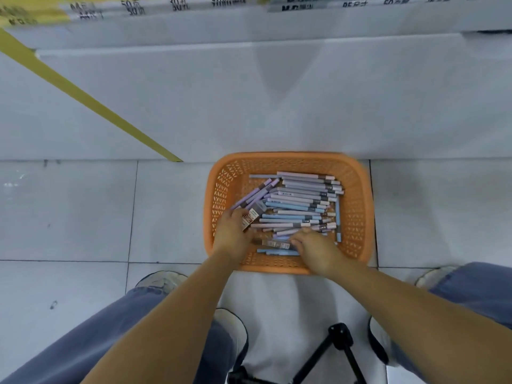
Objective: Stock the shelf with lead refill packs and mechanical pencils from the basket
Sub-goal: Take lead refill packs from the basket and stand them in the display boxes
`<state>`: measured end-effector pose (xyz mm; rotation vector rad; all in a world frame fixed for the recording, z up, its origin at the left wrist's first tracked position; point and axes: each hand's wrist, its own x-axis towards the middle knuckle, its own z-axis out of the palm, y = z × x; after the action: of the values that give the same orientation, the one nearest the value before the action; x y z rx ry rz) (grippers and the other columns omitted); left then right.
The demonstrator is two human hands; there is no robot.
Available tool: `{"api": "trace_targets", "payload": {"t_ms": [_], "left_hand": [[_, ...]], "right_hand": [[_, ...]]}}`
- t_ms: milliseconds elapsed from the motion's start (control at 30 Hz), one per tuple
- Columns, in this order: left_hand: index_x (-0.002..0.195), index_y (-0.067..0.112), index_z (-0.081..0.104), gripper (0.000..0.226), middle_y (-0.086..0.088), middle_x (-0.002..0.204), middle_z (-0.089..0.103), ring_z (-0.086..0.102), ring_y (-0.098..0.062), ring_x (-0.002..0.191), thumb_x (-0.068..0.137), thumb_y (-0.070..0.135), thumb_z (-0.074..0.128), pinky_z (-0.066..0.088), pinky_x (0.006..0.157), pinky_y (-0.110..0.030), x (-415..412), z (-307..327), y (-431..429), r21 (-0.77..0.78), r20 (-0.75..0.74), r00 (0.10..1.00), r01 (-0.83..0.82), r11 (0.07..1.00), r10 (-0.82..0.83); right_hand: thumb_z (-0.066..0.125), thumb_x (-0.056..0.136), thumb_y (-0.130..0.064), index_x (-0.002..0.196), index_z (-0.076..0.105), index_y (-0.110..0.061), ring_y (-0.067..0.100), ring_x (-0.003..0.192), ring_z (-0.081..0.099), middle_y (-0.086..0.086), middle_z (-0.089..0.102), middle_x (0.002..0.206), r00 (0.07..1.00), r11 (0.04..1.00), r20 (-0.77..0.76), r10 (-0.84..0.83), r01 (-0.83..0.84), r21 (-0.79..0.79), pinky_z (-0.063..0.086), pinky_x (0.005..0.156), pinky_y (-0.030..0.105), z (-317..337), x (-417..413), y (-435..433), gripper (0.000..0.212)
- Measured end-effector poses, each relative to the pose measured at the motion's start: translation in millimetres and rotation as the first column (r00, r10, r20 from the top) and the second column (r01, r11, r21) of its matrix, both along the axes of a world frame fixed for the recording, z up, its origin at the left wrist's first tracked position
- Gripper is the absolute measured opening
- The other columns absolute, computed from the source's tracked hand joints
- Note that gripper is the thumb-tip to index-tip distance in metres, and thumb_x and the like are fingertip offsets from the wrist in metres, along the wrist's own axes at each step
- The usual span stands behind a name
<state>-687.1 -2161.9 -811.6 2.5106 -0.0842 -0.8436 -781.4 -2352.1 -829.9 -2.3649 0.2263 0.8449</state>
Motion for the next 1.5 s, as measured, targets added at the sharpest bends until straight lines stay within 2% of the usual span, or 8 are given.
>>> {"api": "trace_targets", "payload": {"t_ms": [167,300,433,600,767,867,1133,1500], "left_hand": [[0.138,0.015,0.054,0.055,-0.009,0.14,0.052,0.051,-0.029,0.127,0.087,0.019,0.075,0.042,0.111,-0.044,5,-11,-11,0.015,-0.026,1.0,-0.01,1.0,0.011],[0.115,0.016,0.063,0.038,-0.005,0.11,0.069,0.064,-0.021,0.091,0.082,0.015,0.081,0.056,0.085,-0.037,12,-13,-13,-0.039,-0.135,0.985,-0.117,0.992,0.111],[0.112,0.016,0.068,0.021,-0.004,0.101,0.07,0.061,-0.014,0.078,0.092,0.019,0.07,0.046,0.067,-0.024,12,-8,-8,-0.046,-0.135,0.989,-0.075,0.996,0.068],[0.109,0.021,0.062,0.011,-0.004,0.101,0.074,0.071,-0.03,0.09,0.098,0.022,0.062,0.059,0.078,-0.043,10,28,-9,-0.283,-0.225,0.974,-0.066,0.957,0.0],[0.112,0.025,0.06,0.012,-0.002,0.111,0.074,0.071,-0.02,0.094,0.103,0.018,0.055,0.058,0.082,-0.041,19,93,-22,-0.466,-0.334,0.94,-0.101,0.879,-0.069],[0.122,0.022,0.058,0.021,-0.007,0.114,0.071,0.073,-0.021,0.095,0.103,0.014,0.053,0.058,0.071,-0.031,22,144,-27,-0.577,-0.398,0.911,-0.161,0.8,-0.104],[0.121,0.016,0.057,0.02,-0.01,0.101,0.078,0.076,-0.025,0.092,0.101,0.017,0.059,0.061,0.068,-0.035,16,290,-8,-0.726,-0.125,0.981,0.014,0.687,-0.151],[0.117,0.031,0.062,0.017,0.006,0.101,0.078,0.077,-0.017,0.089,0.102,0.025,0.057,0.063,0.068,-0.033,19,426,-1,-0.82,0.189,0.981,0.131,0.558,0.049]], "right_hand": [[0.039,0.103,-0.022,0.108,0.062,-0.012,0.025,0.098,0.057,0.008,0.062,0.108,0.986,0.986,0.02,-0.165,0.165,0.023,0.042,0.083,0.033,6,0,-6,0.025],[0.054,0.098,-0.025,0.107,0.06,-0.019,0.015,0.098,0.053,-0.002,0.056,0.109,0.957,0.948,-0.053,-0.285,0.289,0.13,0.04,0.082,0.027,9,0,-13,0.013],[0.065,0.09,-0.015,0.108,0.062,-0.017,0.011,0.099,0.05,-0.005,0.054,0.108,0.919,0.905,-0.072,-0.388,0.395,0.161,0.038,0.08,0.021,14,-1,-15,0.018],[0.069,0.088,-0.015,0.086,0.068,-0.025,0.005,0.085,0.064,-0.01,0.067,0.089,0.846,0.775,-0.087,-0.525,0.518,0.362,0.045,0.066,0.015,48,10,-29,0.011],[0.068,0.089,-0.015,0.094,0.07,-0.022,0.011,0.071,0.071,-0.002,0.074,0.084,0.829,0.723,-0.002,-0.56,0.489,0.488,0.057,0.062,0.024,112,36,-43,0.009],[0.069,0.088,-0.008,0.095,0.068,-0.019,0.019,0.065,0.071,0.006,0.074,0.082,0.8,0.688,0.103,-0.591,0.433,0.582,0.056,0.057,0.028,165,48,-45,0.013],[0.057,0.096,-0.013,0.109,0.068,-0.022,0.028,0.064,0.071,0.011,0.072,0.079,0.708,0.615,0.315,-0.632,0.21,0.76,0.056,0.056,0.027,314,54,-31,0.019],[0.06,0.094,-0.009,0.113,0.065,-0.024,0.022,0.068,0.07,0.007,0.075,0.085,0.571,0.751,0.615,-0.544,0.004,0.66,0.057,0.062,0.026,466,65,-17,0.025]]}}
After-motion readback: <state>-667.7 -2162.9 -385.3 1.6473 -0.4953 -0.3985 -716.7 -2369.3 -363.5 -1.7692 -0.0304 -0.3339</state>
